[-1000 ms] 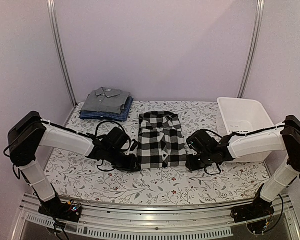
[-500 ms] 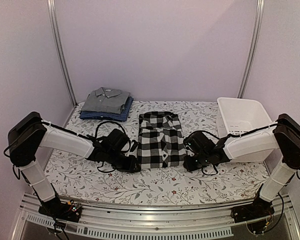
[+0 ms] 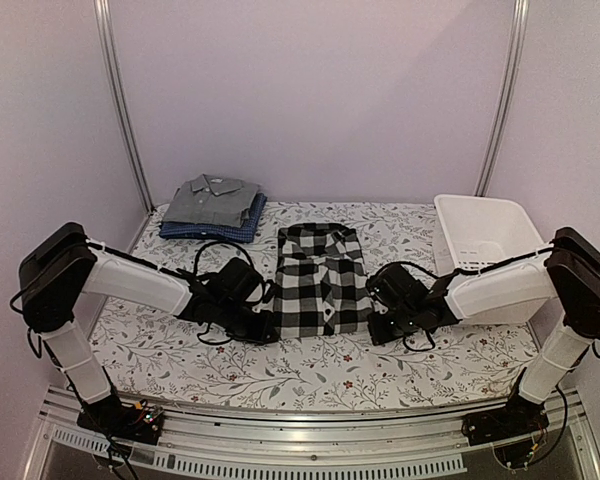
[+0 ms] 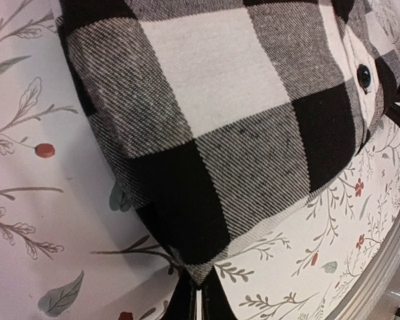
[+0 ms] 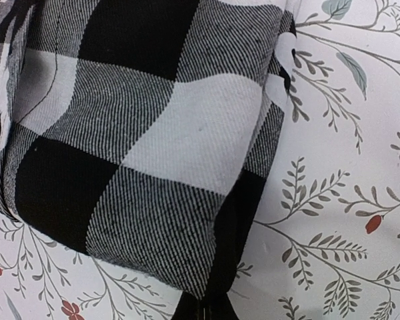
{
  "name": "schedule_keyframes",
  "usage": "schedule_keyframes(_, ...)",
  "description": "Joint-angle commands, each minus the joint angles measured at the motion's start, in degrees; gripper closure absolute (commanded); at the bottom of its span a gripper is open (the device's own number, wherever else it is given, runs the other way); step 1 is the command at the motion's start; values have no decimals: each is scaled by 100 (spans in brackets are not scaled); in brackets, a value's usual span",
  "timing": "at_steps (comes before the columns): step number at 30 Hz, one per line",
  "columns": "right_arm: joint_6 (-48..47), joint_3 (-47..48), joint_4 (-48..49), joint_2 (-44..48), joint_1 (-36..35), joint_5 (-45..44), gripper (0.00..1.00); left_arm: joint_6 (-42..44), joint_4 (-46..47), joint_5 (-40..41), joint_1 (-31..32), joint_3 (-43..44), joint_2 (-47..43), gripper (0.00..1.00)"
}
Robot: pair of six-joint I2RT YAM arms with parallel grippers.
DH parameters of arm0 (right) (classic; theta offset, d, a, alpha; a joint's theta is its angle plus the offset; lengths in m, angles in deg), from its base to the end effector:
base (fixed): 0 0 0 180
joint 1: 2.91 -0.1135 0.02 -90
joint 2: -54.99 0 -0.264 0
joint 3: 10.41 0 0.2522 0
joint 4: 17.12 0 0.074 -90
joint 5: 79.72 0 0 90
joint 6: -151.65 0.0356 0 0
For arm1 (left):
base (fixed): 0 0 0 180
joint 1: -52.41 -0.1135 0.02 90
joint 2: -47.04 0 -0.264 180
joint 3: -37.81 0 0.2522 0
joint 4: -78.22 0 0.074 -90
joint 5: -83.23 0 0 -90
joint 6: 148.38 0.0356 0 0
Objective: Fold and stack the long sleeve shirts
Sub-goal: Move the 2/3-rectangle-folded shirt to the center of the board, then pick up the 2/3-rectangle-folded shirt from the center of the board.
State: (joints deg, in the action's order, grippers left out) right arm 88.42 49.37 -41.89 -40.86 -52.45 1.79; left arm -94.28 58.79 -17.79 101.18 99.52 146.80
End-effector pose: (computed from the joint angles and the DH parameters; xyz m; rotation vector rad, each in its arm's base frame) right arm 0.2013 0.2279 0.1323 -0.4710 2.5973 0.2701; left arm 0.2071 -0.2466 0.1264 0.3857 2.7286 -0.7375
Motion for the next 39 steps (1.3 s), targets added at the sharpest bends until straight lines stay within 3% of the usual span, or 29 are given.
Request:
schedule_keyframes(1,13,-3,-422,104,-203,0,100,-20,-398,67,118,-2,-350,100)
schedule_keyframes(9,491,-363,-615,515,-792,175,100,-366,-803,148,447,-504,-1026,100)
schedule_keyframes(13,868,-583,-634,633,-969,214,87,-612,-818,182,581,-827,-1310,98)
schedule_keyframes(17,962,-761,-619,895,-970,176,69,-709,-833,293,631,-942,-1458,80)
schedule_keyframes(19,926,-785,-620,947,-970,139,65,-706,-840,374,653,-972,-1519,75)
schedule_keyframes(27,612,-615,-403,562,-970,55,66,-451,-807,582,755,-1002,-1594,68)
schedule_keyframes(39,430,-375,-288,102,-970,20,78,-304,-451,823,872,-889,-1008,69)
